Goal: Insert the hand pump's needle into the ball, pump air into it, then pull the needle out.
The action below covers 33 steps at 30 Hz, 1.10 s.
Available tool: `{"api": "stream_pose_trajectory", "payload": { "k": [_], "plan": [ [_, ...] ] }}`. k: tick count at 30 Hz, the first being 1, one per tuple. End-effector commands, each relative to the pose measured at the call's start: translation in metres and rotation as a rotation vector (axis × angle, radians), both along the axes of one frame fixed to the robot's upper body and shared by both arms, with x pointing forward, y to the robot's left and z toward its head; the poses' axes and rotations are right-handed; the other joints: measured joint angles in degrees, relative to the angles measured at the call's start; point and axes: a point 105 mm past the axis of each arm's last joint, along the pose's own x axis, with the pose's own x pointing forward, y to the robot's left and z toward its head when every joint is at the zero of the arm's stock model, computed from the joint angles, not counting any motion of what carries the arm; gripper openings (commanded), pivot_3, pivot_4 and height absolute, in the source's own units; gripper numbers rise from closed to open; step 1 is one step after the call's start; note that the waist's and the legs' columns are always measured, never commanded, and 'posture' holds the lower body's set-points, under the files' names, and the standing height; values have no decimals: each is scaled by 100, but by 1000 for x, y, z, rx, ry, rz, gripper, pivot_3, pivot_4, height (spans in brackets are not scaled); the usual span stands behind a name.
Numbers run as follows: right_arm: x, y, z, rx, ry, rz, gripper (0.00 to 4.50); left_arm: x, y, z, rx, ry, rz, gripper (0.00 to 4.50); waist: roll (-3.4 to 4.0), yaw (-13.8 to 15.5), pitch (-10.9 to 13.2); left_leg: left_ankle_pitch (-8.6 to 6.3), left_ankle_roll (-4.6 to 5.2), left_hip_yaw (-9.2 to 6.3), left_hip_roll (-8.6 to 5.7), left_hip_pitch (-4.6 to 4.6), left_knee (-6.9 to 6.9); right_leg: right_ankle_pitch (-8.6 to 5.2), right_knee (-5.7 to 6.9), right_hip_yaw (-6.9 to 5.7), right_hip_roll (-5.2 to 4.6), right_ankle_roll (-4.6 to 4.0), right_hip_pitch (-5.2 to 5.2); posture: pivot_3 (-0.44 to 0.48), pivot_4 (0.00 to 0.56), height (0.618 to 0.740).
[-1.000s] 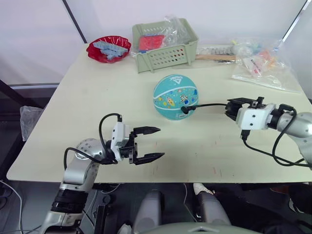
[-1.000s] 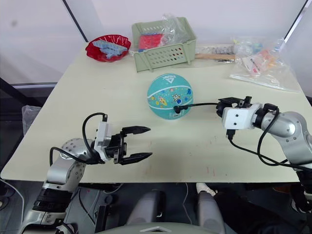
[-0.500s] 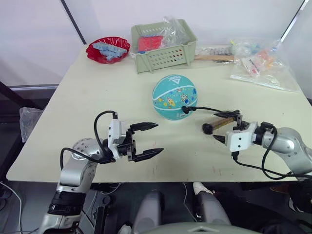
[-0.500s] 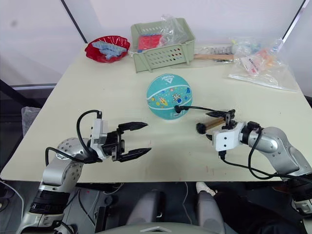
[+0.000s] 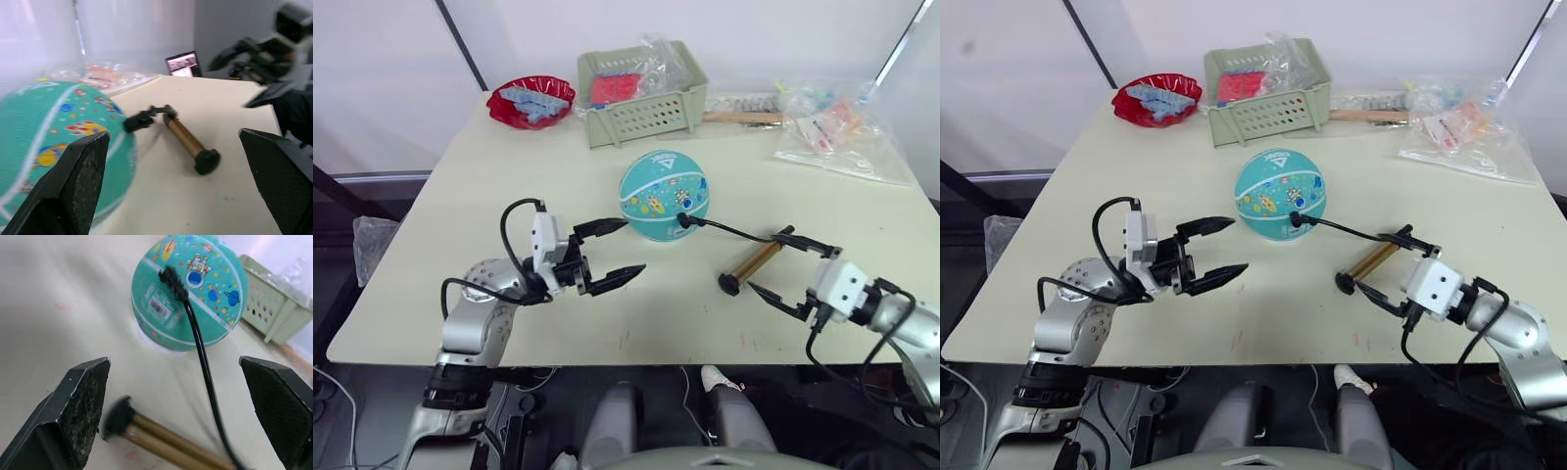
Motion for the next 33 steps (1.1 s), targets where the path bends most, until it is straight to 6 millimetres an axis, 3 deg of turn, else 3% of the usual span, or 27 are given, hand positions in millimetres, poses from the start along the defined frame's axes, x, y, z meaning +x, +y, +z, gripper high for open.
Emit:
{"api": "stream_pose_trajectory", "payload": {
  "k": [1, 12, 18, 27, 33],
  "plan": [
    [-13, 4, 22, 153, -23, -24, 4418, 19, -3, 17, -17, -53, 67, 4500, -1, -1, 0, 0, 0, 0, 0, 1, 1, 0, 2, 0, 0, 0, 0, 0, 150, 736],
    [-39, 4, 36, 304, -26, -32, 4418, 73, -35, 58, -69, -88, 183, 4500, -8, -21, -3, 1, -1, 7, -3, -2, 19, 9, 5, 11, 1, 15, 2, 0, 150, 736],
    [-48, 5, 39, 341, -14, -23, 4418, 103, -47, 68, -34, -90, 274, 4500, -15, -1, 0, 1, -1, -1, -4, -14, 34, 13, 5, 8, 5, 22, 2, 0, 150, 736],
    [-50, 1, 37, 331, -9, -48, 4418, 119, -53, 60, -5, -51, 305, 4500, -17, -14, 1, 1, 0, 0, -4, -19, 42, 16, 5, 10, 5, 27, 0, 0, 150, 736],
    [-35, 0, 34, 257, -8, -102, 4418, 130, -62, 43, 51, 1, 335, 4500, -18, -2, 1, 0, 0, 0, -6, -30, 64, 23, 5, 10, 4, 37, 0, 0, 150, 736]
  ]
}}
